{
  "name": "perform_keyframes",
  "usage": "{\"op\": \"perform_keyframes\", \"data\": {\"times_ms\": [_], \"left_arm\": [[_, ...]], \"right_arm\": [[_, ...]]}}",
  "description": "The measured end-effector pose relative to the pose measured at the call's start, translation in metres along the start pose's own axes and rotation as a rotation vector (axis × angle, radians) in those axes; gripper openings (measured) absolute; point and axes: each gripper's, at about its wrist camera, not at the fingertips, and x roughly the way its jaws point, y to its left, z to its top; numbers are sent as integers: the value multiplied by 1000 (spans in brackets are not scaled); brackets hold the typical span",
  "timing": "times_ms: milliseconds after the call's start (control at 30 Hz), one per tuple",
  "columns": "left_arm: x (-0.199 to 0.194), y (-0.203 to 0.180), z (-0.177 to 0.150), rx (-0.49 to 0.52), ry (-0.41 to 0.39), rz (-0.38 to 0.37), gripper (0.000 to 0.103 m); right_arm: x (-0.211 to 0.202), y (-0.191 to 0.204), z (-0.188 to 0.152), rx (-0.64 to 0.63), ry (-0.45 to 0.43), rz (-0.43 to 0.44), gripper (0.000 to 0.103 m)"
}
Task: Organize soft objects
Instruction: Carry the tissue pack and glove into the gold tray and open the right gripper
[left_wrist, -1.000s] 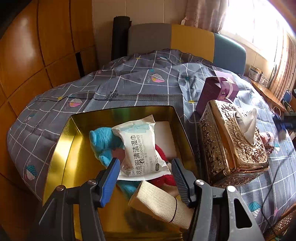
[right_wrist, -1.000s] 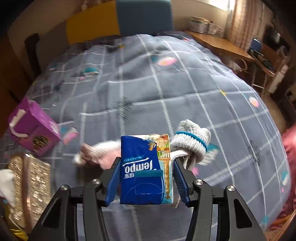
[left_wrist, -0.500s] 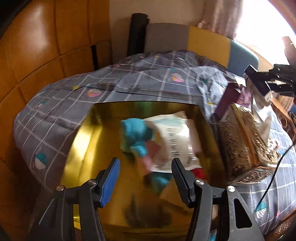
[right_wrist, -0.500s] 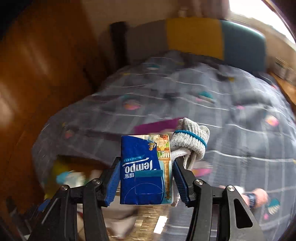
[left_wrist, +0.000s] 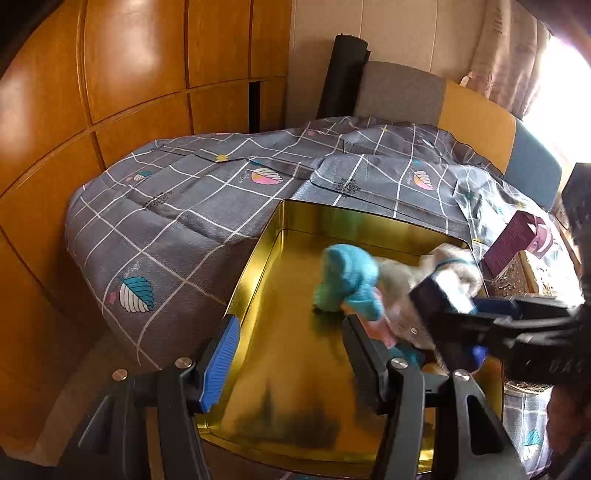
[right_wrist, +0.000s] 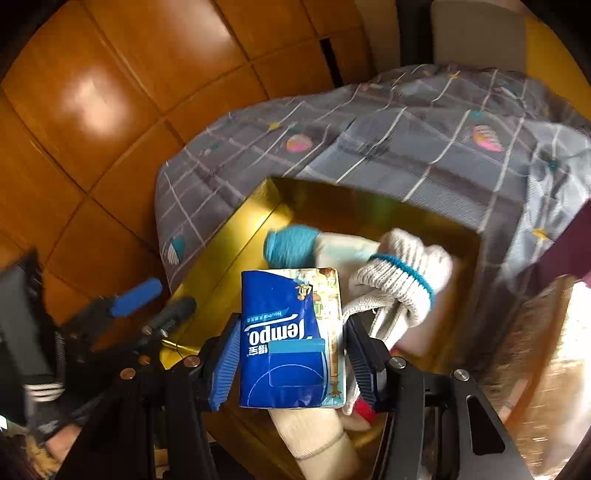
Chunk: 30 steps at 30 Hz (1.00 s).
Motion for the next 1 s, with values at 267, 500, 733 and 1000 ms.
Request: {"op": "perform_keyframes", "data": {"times_ms": [267,500,733,1000], "left_arm": [[7,-6,-3,-12,24,-30,58],[4,-5,-1,-27,16,-38,58],[-2,-3,3,-41,-3,-40,58],[1,-5,1,-39,10,-45,58]], "right_arm": [[1,-17,-10,77,4,58,55],[-14,-47,-1,212,-54,106,55],[-34,-59,4,301,-142,261,55],[-48,-29,-3,63,-151,107,55]]}}
